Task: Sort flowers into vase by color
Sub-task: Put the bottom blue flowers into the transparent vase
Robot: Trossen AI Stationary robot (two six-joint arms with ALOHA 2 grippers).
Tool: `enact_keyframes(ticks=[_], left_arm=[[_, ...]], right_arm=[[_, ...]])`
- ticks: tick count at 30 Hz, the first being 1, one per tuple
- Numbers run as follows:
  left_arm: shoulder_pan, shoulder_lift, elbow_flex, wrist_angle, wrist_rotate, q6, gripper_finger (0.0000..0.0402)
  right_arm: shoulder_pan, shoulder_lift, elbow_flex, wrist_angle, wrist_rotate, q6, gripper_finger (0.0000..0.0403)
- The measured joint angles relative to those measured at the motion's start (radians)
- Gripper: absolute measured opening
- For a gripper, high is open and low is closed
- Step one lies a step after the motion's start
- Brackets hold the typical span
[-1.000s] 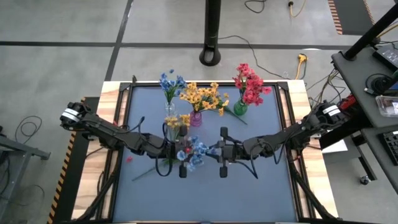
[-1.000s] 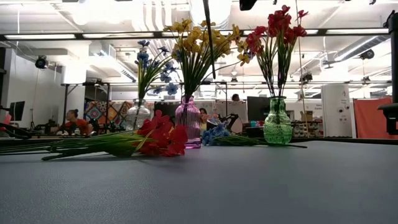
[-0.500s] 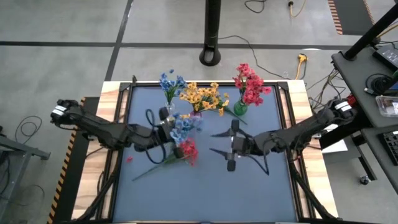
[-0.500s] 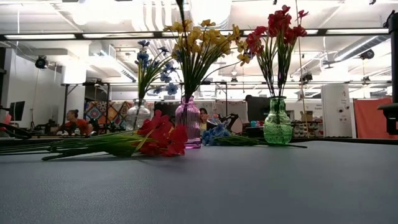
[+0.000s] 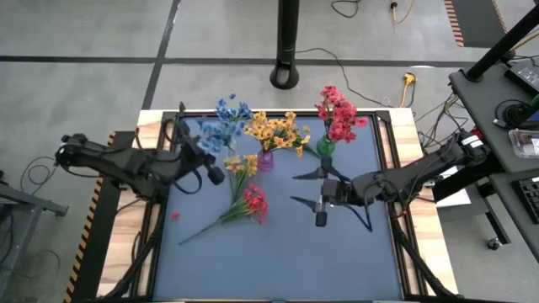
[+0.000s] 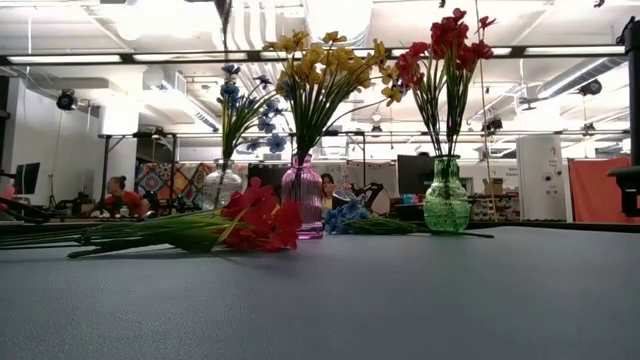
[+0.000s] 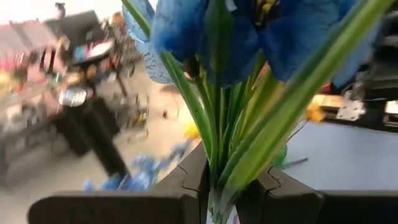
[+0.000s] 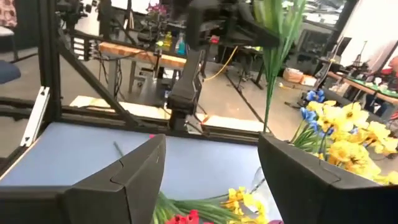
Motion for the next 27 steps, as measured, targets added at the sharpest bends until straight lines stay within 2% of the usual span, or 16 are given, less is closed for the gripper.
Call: enact_keyframes(ticks=[4,7,13,17,27], left_arm=[[0.089,-0.038,-0.001,-0.193,0.002,-0.169,0.0037],[0.179,-0.046,-0.02,-0.199,0.011,-0.192,0.0037],[0.313,-0.013,-0.026,-0.142,0.185,-0.154,0.0037],[0.343,0.018,-0.026,-0.079,0.213,-0.083,0.0037],[0.374,0.022,-0.035,-0.041,0.214,-0.047,0.0037]], right_arm=[[-0.001,0.004,0.0,-0.002,0.001,0.004,0.0249],[-0.007,0.005,0.0,-0.004,0.001,0.004,0.0249],[-0.023,0.006,0.0,-0.013,0.002,0.015,0.0249],[-0.027,0.006,0.0,-0.018,0.002,0.017,0.0249],[-0.033,0.006,0.0,-0.019,0.002,0.017,0.0249]])
